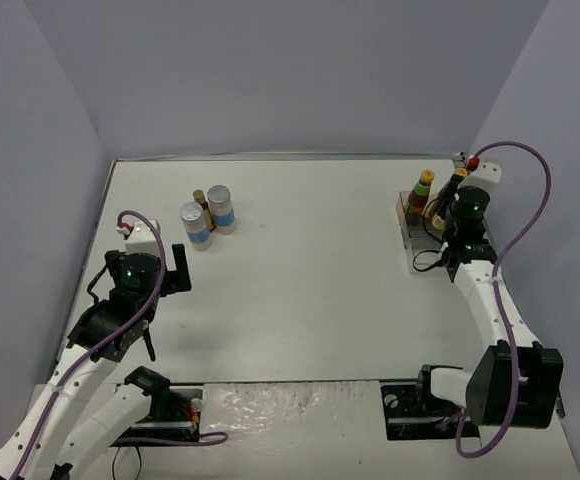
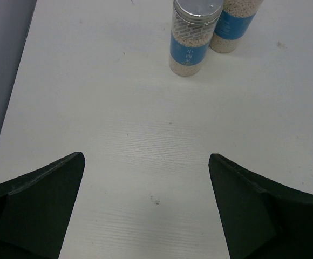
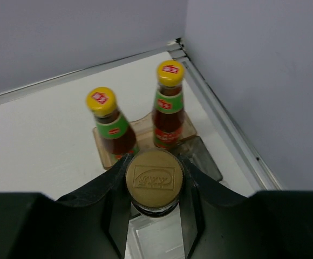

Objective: Organize the condiment bottles

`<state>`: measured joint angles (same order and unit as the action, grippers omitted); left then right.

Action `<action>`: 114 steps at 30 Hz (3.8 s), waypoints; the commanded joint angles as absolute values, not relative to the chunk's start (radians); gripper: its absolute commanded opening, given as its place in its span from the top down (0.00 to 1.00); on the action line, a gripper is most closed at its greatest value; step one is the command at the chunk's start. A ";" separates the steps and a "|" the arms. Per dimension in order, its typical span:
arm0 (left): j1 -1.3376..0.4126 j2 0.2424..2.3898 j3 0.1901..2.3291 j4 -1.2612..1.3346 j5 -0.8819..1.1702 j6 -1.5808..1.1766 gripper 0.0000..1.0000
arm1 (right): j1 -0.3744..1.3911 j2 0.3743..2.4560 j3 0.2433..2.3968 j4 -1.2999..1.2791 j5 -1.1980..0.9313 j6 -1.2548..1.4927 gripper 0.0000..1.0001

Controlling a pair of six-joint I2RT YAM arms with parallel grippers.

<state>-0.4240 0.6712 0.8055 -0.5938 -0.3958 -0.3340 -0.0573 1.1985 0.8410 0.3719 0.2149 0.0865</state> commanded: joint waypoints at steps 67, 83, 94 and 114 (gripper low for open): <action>-0.413 1.025 1.173 -0.510 -0.258 -0.320 0.03 | -0.123 1.065 1.036 0.192 0.012 0.317 0.19; -0.183 1.636 1.724 -0.664 -0.096 -0.331 0.19 | -0.006 0.833 0.830 0.069 -0.220 0.199 0.14; -0.166 1.786 1.807 -0.666 -0.042 -0.311 0.27 | -0.006 0.712 0.760 -0.036 -0.248 0.155 0.12; -0.164 1.881 1.845 -0.668 -0.066 -0.291 0.46 | -0.006 0.684 0.728 -0.054 -0.232 0.147 0.11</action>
